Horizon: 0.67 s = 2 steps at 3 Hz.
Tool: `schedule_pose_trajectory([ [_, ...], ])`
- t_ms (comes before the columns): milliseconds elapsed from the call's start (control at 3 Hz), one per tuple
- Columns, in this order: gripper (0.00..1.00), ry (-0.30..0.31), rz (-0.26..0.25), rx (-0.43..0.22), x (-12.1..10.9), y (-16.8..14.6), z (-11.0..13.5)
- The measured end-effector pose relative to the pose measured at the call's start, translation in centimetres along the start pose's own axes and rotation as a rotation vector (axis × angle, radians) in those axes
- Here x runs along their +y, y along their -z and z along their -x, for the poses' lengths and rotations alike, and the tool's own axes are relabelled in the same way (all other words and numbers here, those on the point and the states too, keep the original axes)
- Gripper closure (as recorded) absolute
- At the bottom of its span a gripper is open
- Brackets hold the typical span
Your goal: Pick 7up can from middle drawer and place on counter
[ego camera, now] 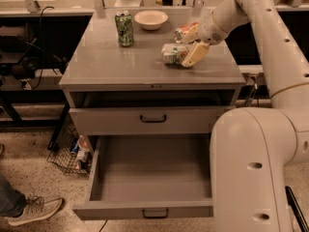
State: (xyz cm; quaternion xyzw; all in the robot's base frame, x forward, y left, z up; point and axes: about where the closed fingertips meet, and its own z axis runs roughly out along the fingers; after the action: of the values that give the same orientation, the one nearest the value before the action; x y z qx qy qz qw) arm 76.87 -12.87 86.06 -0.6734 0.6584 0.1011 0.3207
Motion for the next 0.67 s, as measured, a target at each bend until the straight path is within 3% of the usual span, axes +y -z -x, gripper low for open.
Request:
schedule_pose_trajectory([
  [333, 0.0, -0.007, -0.002, -0.004, -0.1, 0.1, -0.2],
  [667, 0.0, -0.041, -0.045, -0.003, -0.4, 2.3, -1.6],
])
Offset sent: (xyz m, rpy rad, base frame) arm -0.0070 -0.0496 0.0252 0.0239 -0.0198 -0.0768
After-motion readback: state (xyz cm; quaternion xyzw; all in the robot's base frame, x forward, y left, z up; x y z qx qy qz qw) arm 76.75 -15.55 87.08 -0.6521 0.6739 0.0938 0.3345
